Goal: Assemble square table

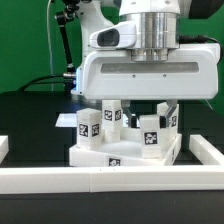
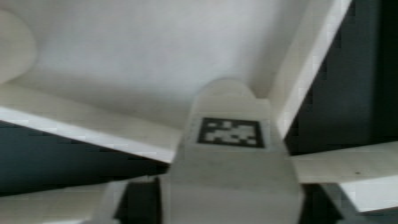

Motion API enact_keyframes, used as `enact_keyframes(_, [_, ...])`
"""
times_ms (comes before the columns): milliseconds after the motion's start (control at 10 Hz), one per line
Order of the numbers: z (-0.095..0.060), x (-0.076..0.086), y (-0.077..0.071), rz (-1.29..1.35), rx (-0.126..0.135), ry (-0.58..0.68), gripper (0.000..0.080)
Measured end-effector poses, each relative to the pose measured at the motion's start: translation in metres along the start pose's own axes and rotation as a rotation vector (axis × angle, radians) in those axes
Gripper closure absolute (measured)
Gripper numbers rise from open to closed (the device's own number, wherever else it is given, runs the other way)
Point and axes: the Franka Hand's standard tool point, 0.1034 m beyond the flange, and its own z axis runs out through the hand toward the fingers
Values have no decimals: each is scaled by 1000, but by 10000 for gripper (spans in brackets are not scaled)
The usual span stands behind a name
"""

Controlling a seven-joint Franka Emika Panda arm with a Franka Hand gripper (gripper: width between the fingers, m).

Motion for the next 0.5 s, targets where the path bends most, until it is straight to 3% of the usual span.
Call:
enact_keyframes(400, [0,0,0,209,3,1,511])
enact_keyframes(500, [1,-1,3,392,21,19,511])
